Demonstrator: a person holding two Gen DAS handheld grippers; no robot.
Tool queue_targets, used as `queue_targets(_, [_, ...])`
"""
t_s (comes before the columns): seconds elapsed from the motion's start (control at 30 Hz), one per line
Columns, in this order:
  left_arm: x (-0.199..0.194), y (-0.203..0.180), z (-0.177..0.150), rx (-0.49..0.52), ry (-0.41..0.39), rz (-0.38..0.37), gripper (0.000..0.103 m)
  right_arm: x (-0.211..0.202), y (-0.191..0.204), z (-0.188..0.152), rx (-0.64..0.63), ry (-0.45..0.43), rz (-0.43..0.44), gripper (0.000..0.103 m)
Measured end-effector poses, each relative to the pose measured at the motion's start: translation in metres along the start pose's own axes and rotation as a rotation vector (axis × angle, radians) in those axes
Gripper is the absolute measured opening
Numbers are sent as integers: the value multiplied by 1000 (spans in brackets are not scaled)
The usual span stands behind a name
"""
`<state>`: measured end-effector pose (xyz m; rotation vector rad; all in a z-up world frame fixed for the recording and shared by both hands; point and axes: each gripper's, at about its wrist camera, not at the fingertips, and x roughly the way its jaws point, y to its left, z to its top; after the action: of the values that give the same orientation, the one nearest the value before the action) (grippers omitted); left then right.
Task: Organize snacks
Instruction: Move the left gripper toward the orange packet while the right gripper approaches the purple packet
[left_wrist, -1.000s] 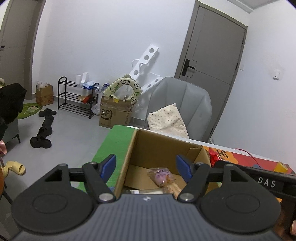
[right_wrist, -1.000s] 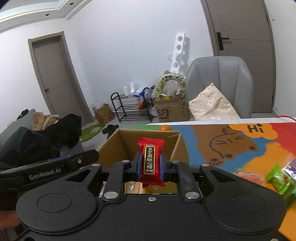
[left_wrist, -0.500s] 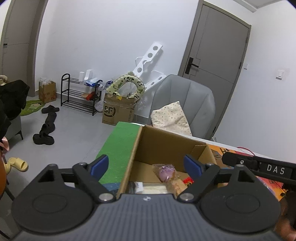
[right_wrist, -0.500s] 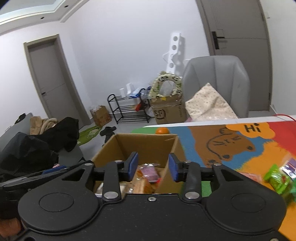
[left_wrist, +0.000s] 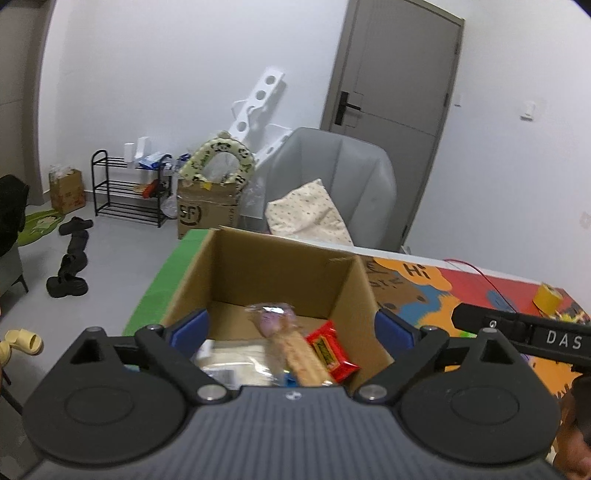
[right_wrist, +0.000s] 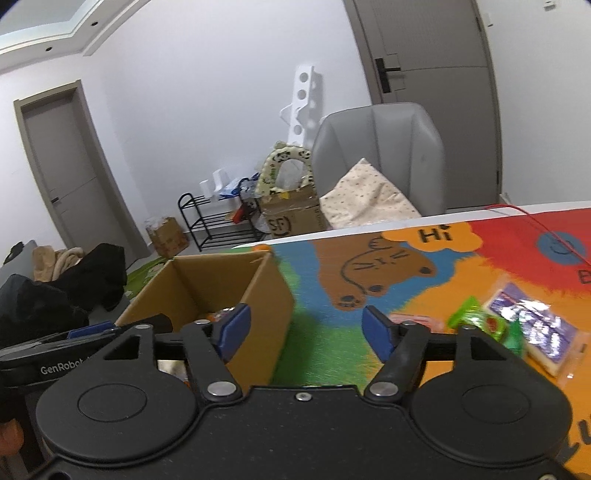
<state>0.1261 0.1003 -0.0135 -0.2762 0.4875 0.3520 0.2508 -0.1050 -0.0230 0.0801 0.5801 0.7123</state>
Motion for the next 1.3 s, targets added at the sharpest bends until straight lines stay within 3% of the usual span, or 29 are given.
queue_targets(0.2, [1,-23,-5,33,18,-34,96,-15,-21,-4,17,-10,-27,81])
queue_targets(0.37, [1,-42,-9,56,25,-63,96,-29,-41,-5,55,-20,-30,95])
queue_targets(0.57, [1,-60,-10,75,29,-92,96,-43,-60,-8,87,-38,-62,102])
queue_targets(1.3, [15,-124,-20,124,57,-170,96,-74,-140,-24,212,-59,-185,103])
